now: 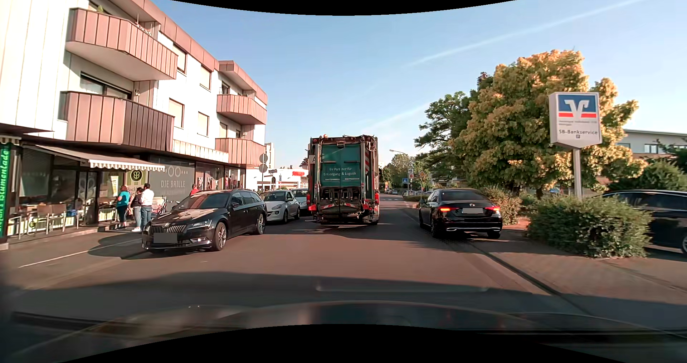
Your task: Follow the waypoints while adhering to traffic rules and regulations
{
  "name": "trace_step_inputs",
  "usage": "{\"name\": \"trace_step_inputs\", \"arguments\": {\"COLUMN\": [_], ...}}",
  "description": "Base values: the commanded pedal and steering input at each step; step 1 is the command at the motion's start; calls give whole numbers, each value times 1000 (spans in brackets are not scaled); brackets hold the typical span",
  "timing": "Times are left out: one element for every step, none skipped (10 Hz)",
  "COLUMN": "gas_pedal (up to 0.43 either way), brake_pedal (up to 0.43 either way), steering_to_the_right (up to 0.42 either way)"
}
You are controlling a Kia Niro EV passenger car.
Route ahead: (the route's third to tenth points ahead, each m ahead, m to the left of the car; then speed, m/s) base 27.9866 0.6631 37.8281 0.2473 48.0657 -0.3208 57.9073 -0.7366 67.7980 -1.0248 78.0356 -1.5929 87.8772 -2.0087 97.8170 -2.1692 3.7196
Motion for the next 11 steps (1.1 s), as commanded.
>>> {"name": "trace_step_inputs", "arguments": {"gas_pedal": [0,0,0,0,0,0,8,20,28,28,28], "brake_pedal": [0,0,0,0,0,0,0,0,0,0,0], "steering_to_the_right": [-3,-3,-3,-2,0,0,0,1,2,2,2]}}
